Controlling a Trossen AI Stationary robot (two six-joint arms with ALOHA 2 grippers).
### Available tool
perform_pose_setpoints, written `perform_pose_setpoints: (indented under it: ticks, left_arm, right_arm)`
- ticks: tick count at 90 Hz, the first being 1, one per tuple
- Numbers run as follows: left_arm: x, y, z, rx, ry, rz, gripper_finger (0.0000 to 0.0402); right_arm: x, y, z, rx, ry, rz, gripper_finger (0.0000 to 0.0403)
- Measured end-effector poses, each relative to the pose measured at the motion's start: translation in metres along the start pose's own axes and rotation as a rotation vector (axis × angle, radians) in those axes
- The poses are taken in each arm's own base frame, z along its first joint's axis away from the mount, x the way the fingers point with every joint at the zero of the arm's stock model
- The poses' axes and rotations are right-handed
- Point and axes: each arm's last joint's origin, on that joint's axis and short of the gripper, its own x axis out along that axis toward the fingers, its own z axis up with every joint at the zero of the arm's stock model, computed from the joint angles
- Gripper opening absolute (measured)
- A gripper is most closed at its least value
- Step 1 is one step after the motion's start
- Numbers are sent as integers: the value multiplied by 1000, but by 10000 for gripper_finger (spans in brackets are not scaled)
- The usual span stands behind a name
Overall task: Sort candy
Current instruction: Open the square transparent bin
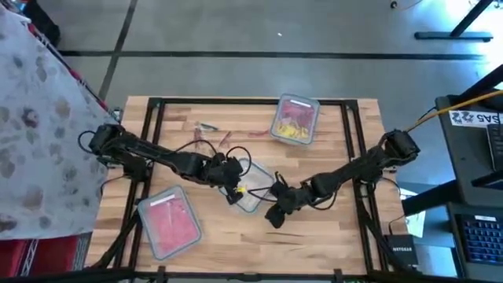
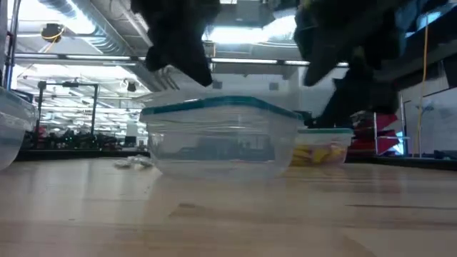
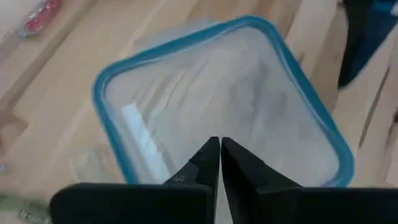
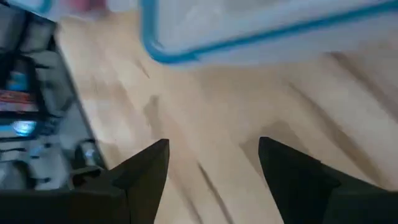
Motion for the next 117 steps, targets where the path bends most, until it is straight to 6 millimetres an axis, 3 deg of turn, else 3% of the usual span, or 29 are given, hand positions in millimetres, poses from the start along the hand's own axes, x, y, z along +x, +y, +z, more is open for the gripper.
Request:
perform_pose_setpoints:
  ticks: [19, 40, 59, 91, 104, 117]
  left_arm:
    - [3, 2, -9, -50, 72, 53, 0]
    - [19, 0, -15, -44, 152, 38, 0]
    - [23, -6, -18, -56, 159, 14, 0]
    - [46, -14, -14, -80, 121, -42, 0]
    - [51, -9, -5, -102, 117, -69, 0]
    - [43, -5, 12, -112, 156, -70, 0]
  right_arm:
    - [-7, -9, 4, -149, 68, -6, 236]
    - [7, -44, -10, -180, 171, 9, 236]
    - [13, -53, -16, -175, 59, 95, 236]
    - [13, -89, -26, -149, -228, 215, 236]
    - [13, -92, -26, -262, -259, 178, 236]
    - [14, -94, -27, -296, -255, 149, 236]
